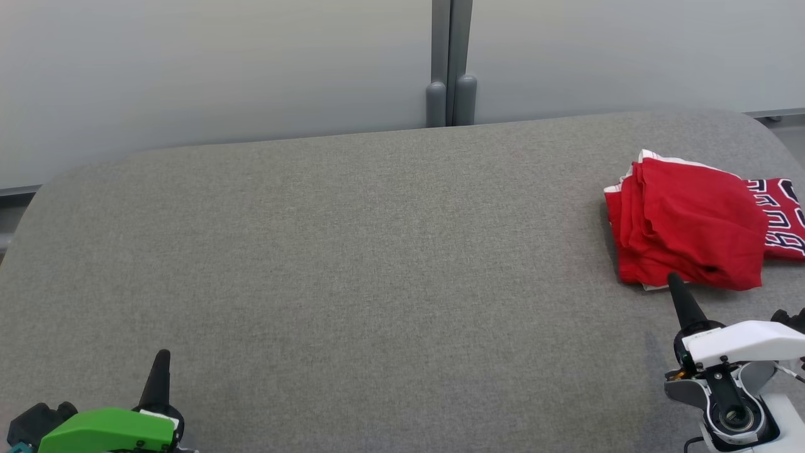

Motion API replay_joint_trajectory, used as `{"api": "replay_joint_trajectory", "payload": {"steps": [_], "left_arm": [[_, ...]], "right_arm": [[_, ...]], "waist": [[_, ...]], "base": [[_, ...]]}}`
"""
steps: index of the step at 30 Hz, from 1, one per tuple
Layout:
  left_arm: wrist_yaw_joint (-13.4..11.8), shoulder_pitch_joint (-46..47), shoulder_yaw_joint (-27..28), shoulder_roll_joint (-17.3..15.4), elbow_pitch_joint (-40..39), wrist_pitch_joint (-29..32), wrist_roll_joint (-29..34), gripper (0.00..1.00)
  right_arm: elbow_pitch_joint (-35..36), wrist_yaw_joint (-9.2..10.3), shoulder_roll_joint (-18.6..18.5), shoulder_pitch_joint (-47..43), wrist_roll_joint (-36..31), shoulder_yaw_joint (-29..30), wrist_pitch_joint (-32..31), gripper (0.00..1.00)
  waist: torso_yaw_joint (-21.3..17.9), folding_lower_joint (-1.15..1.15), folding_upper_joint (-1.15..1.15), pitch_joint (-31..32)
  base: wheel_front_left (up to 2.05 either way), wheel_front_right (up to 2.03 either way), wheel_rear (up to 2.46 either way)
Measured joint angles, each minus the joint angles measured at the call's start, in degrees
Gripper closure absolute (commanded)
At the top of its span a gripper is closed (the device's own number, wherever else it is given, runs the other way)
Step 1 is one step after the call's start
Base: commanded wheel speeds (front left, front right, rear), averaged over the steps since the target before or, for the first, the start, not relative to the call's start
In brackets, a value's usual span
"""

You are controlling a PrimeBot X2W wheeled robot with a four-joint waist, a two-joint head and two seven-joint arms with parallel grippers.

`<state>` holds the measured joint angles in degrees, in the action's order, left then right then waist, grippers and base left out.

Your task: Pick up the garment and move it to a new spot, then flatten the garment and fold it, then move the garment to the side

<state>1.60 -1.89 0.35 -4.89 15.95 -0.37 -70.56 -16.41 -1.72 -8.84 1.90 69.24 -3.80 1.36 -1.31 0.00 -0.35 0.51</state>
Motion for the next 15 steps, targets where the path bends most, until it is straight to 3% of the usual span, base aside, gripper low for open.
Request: {"api": "replay_joint_trajectory", "payload": {"steps": [15], "left_arm": [[2.3,2.2,1.7,0.8,0.1,2.8,-8.1,1.00]], "right_arm": [[0.0,-1.90,2.2,0.5,9.1,4.1,-2.5,1.00]], "waist": [[0.5,0.00,0.00,-0.3]], "base": [[0.00,0.00,0.00]]}}
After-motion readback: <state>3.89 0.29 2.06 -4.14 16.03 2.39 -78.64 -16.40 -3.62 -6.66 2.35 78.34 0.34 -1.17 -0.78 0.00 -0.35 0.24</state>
